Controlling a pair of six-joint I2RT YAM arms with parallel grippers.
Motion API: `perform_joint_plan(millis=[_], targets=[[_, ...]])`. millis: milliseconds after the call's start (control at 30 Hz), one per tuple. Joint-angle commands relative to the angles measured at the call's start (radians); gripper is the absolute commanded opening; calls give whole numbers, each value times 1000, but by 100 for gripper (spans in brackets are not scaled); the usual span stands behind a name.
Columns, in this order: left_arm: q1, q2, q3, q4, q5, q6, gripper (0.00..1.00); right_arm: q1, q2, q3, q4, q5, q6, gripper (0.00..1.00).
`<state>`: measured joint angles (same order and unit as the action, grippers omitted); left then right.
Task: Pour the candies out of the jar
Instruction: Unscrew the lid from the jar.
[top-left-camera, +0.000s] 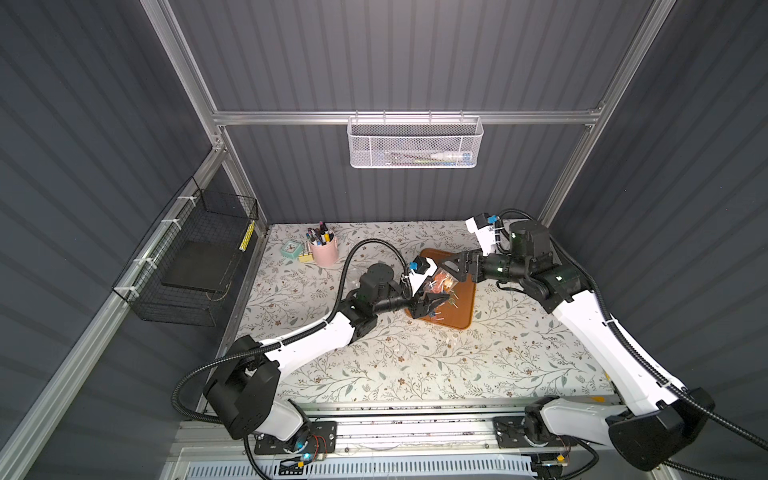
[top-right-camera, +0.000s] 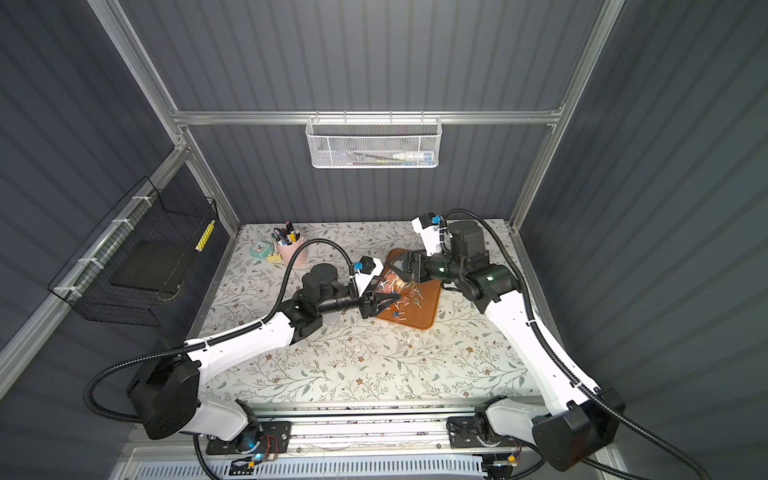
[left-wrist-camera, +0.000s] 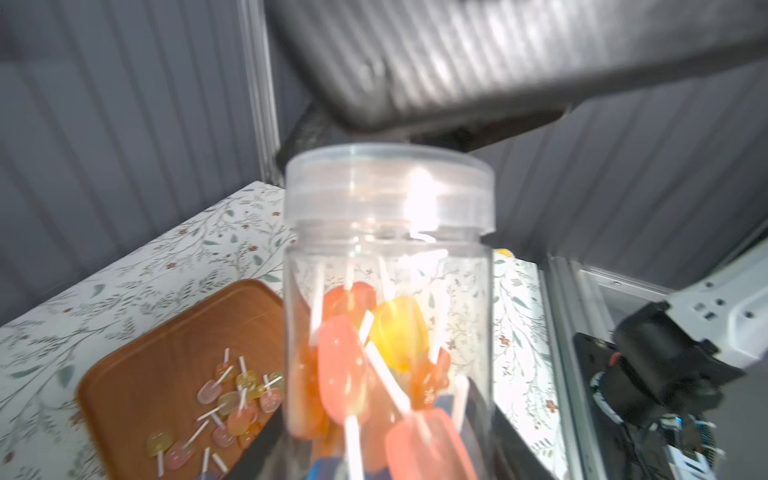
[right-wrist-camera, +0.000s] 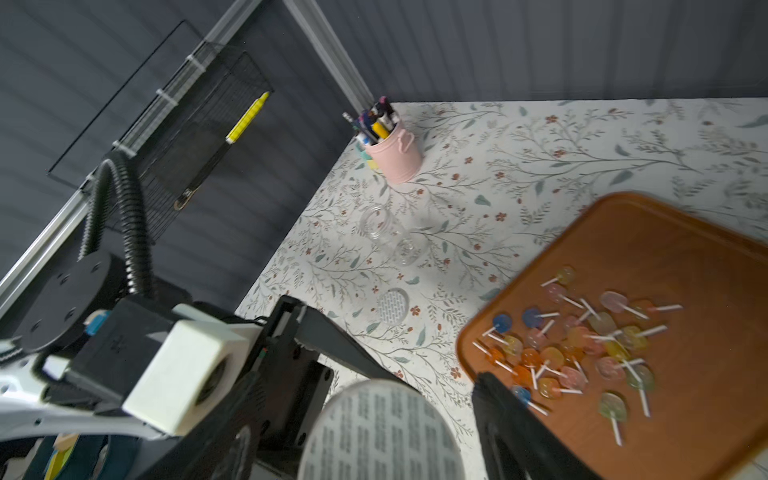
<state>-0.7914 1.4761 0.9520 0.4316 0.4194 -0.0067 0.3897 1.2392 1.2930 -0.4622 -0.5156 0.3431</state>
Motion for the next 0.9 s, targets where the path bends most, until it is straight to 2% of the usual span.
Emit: perform_joint_plan(millis=[0,167,600,867], targets=[[-9,-34,-15,35,-122,34,0,3,-15,6,-47,98,90,81],[-14,-37,-34,70,-200,37,0,7,-9,-20,-17,75,177,81],[-40,-28,-19,40,-232,77,0,33,61,3,12,84,234,79],[-43,-21,-9,30,-228,83,0,46,62,15,-4,123,221,67]])
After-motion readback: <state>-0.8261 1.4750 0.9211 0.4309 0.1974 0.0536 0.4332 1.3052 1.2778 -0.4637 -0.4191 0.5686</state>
